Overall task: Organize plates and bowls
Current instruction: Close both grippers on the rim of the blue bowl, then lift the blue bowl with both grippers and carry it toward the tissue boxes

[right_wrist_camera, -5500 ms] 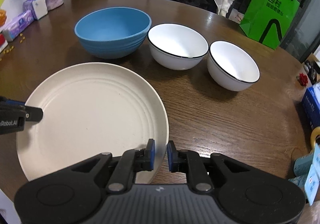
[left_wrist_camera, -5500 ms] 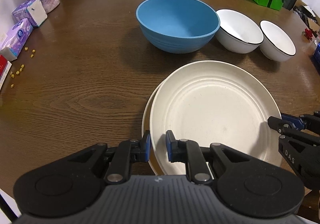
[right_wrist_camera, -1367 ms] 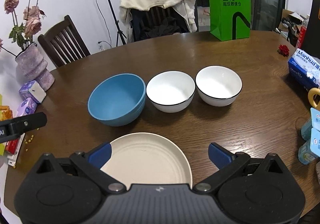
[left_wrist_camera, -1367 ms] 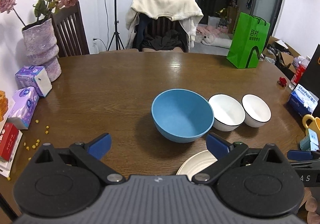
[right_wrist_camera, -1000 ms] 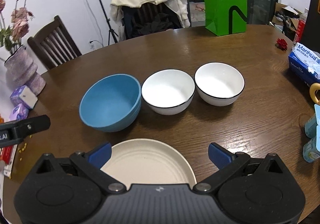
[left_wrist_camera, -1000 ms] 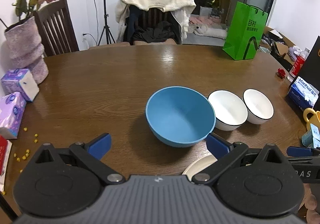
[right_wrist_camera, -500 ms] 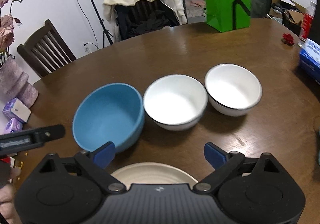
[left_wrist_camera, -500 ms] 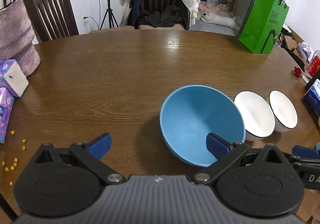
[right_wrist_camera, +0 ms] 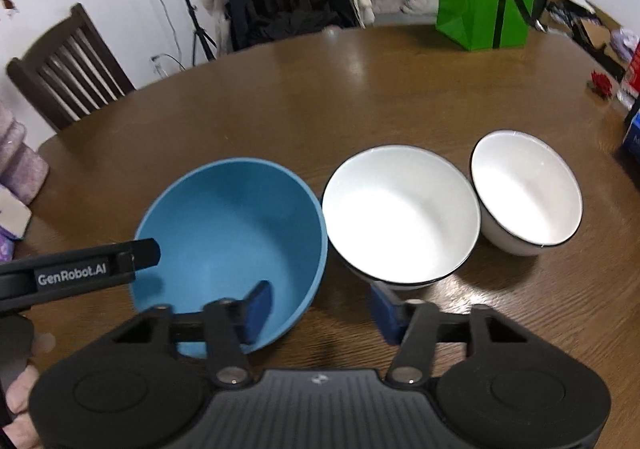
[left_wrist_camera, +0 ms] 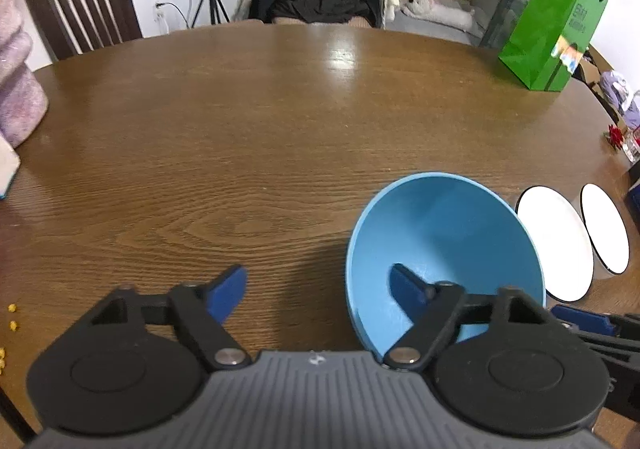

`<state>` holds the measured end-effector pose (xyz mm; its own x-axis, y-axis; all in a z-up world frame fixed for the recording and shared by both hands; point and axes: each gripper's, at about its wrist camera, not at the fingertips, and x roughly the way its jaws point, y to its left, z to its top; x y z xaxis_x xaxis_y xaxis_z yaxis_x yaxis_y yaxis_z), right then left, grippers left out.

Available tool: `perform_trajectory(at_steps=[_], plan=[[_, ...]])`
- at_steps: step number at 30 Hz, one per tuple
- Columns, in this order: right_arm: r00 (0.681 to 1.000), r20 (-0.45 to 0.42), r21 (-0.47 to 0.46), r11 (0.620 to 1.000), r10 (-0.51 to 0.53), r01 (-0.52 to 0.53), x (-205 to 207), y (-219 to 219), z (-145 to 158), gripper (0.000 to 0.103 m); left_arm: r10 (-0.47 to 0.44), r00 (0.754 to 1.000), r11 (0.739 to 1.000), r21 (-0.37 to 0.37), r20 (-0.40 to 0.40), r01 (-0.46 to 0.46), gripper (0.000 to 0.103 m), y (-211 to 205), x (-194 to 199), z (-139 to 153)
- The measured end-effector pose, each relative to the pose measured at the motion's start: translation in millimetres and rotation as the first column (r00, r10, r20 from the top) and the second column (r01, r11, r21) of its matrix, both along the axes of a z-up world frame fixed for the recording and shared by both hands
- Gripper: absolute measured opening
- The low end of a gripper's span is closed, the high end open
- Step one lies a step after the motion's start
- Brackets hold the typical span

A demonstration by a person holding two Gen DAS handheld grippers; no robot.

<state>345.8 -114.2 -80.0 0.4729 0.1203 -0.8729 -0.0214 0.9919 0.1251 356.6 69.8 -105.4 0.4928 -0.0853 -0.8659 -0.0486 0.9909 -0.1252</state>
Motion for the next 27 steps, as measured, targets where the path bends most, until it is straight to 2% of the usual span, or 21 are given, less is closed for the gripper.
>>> perform_trajectory(at_steps=[2,3,5,7,9,18,27], plan=[[0.999,-0.027,-0.002,1.0,-0.018,0.018,5.1,2.6,-5.6,0.036,-0.015,1.0,1.0,-0.025,-0.012,0.015,0.051,-0.3,3.3,-4.0],[0.999,-0.038,-0.004,1.0,-0.027,0.027,4.9,2.5,-8.9,0.033,-0.023,0.999,0.999,-0.046,-0.024,0.022,0.044,0.5,6.0,-6.9],[0.997,-0.063,0.004,0.999,-0.042,0.042,8.4,3.8,-14.9,0.022,-0.035,0.998,0.995,-0.091,-0.053,0.03,0.016,1.3,11.8,-12.8],[0.995,-0.08,0.021,0.998,-0.055,0.057,11.6,3.9,-19.3,0.014,-0.045,0.996,0.99,-0.133,-0.078,0.034,0.01,2.9,15.8,-17.3],[0.994,-0.083,0.023,0.997,-0.069,0.071,14.5,7.3,-20.4,0.01,-0.052,0.996,0.992,-0.123,-0.078,0.042,0.009,3.1,16.0,-18.5],[0.995,-0.055,0.013,0.996,-0.083,0.084,3.1,20.3,-18.7,0.01,-0.062,0.997,0.993,-0.1,-0.045,0.057,0.009,11.0,6.6,-6.1],[0.999,-0.015,0.038,0.998,-0.043,0.044,-22.3,28.1,0.1,0.01,-0.004,1.0,0.997,-0.072,0.002,0.004,0.009,18.2,-26.4,21.8]])
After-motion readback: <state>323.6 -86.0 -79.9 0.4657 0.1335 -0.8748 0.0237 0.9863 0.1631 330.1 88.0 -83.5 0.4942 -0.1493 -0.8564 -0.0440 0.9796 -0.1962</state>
